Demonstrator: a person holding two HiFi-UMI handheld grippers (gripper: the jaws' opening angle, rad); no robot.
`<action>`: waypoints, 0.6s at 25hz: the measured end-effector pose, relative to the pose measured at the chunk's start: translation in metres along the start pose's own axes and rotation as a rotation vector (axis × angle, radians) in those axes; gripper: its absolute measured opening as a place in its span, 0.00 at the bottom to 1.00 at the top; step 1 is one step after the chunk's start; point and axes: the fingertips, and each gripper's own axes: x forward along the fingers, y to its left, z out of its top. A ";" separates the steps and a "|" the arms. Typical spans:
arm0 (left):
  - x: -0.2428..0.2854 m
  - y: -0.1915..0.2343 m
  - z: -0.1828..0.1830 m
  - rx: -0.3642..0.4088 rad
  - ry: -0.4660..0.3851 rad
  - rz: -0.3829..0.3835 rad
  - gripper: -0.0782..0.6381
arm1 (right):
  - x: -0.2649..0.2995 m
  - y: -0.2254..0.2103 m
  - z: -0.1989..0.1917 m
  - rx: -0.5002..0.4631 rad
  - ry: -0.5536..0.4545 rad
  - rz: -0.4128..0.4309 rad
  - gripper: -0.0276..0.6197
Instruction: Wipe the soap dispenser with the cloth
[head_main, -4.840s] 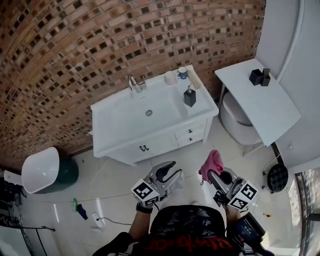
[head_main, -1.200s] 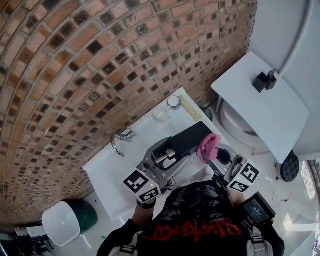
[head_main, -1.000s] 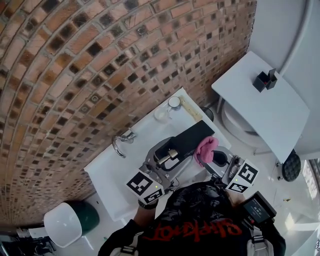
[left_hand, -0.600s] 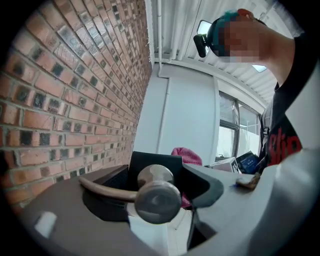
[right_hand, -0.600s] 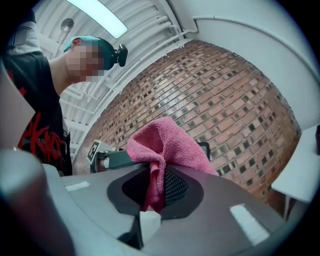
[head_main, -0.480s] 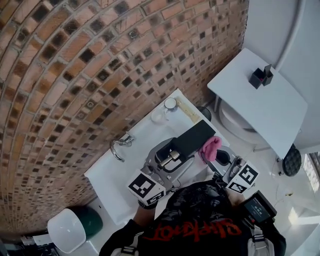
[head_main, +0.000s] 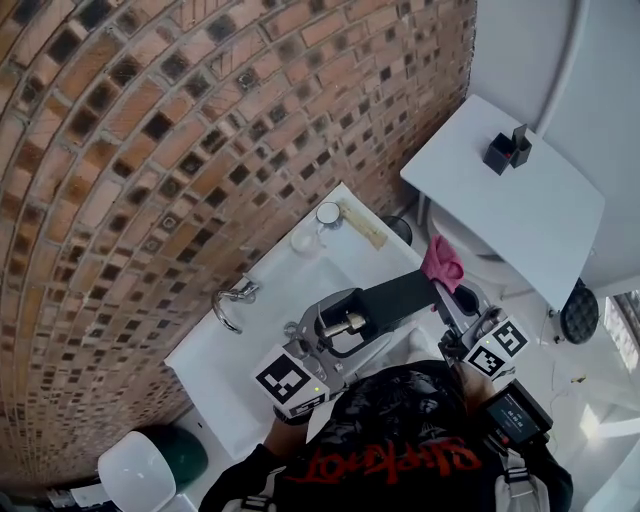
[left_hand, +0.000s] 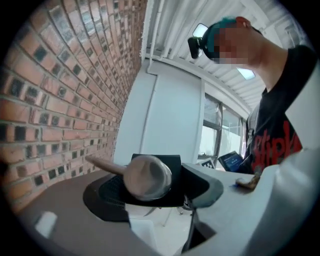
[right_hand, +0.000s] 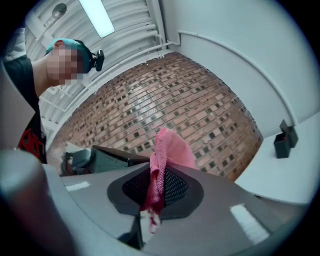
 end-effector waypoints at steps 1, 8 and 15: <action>0.004 -0.004 -0.003 0.027 0.015 -0.002 0.55 | -0.001 -0.003 0.002 -0.009 0.003 -0.014 0.09; 0.006 0.010 -0.009 0.033 0.032 0.110 0.55 | -0.023 -0.023 -0.002 0.057 -0.016 -0.101 0.10; 0.013 0.017 -0.014 0.058 0.081 0.133 0.55 | -0.007 0.023 -0.023 -0.025 0.014 0.008 0.10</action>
